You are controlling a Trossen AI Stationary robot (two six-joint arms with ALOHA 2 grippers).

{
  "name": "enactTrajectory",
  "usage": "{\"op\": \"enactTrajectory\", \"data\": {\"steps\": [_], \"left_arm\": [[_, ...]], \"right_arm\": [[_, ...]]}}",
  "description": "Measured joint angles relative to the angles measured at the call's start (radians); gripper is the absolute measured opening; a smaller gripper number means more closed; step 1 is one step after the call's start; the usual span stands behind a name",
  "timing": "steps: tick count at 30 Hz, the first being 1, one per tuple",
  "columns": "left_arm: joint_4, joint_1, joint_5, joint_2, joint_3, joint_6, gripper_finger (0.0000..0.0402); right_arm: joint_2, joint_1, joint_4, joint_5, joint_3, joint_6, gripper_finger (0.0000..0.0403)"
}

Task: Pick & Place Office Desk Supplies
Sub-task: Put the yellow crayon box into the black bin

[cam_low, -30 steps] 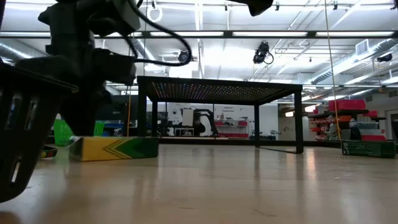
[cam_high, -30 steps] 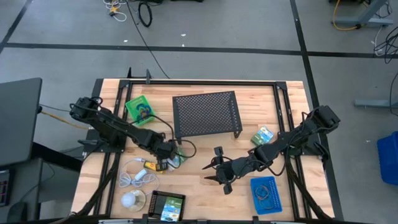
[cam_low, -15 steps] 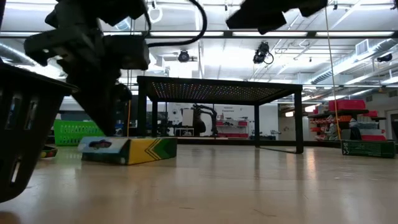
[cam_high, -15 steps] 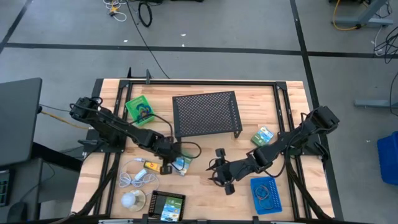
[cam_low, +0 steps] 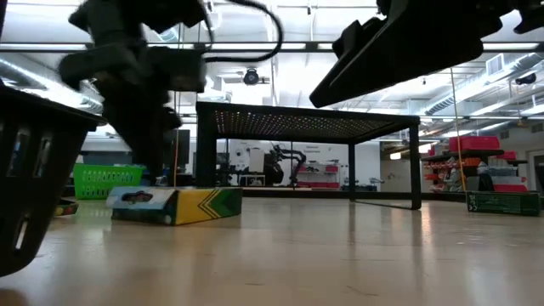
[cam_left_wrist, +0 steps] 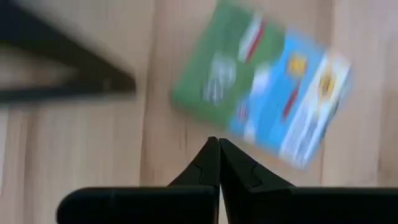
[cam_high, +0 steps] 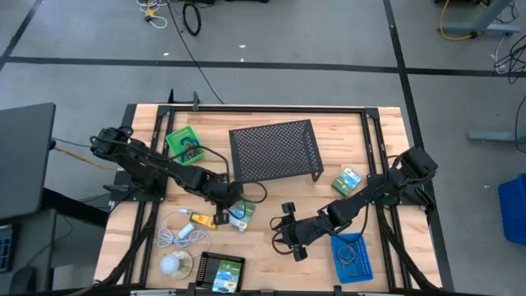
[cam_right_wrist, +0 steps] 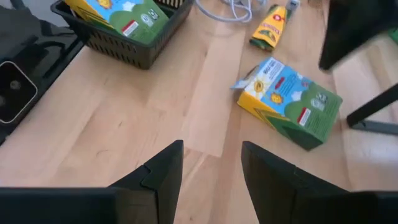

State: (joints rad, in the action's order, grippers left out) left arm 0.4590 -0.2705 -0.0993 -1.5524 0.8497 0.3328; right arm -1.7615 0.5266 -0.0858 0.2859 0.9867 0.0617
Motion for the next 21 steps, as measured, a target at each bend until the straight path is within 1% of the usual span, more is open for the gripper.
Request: {"op": "enactTrajectory", "data": {"steps": [1, 3, 5, 7, 9, 14, 18, 21], "left_arm": [[0.051, -0.005, 0.008, 0.002, 0.003, 0.011, 0.0001], [0.121, -0.019, 0.062, 0.002, 0.0, 0.026, 0.0001], [0.131, -0.04, 0.113, -0.009, -0.002, 0.035, 0.0001], [0.12, -0.061, 0.153, -0.027, -0.003, 0.043, 0.0001], [0.082, -0.074, 0.171, -0.046, -0.003, 0.04, 0.0001], [-0.026, -0.066, 0.179, -0.092, -0.003, 0.016, 0.0001], [-0.039, -0.042, 0.18, -0.117, -0.004, -0.002, 0.0001], [-0.083, -0.034, 0.197, -0.127, -0.004, -0.025, 0.0001]], "right_arm": [[0.0, 0.0, 0.001, 0.0, 0.0, 0.008, 0.0173], [0.0, 0.002, 0.003, 0.003, 0.0, 0.014, 0.0173], [0.0, 0.004, 0.011, 0.02, 0.0, 0.019, 0.0173], [0.0, 0.004, 0.017, 0.037, 0.0, 0.019, 0.0173], [0.0, 0.004, 0.029, 0.05, 0.0, 0.018, 0.0173], [-0.001, 0.011, 0.07, 0.06, 0.0, -0.001, 0.0173], [-0.006, 0.025, 0.093, 0.061, 0.0, -0.008, 0.0173], [-0.014, 0.028, 0.098, 0.065, 0.0, -0.007, 0.0173]]}}
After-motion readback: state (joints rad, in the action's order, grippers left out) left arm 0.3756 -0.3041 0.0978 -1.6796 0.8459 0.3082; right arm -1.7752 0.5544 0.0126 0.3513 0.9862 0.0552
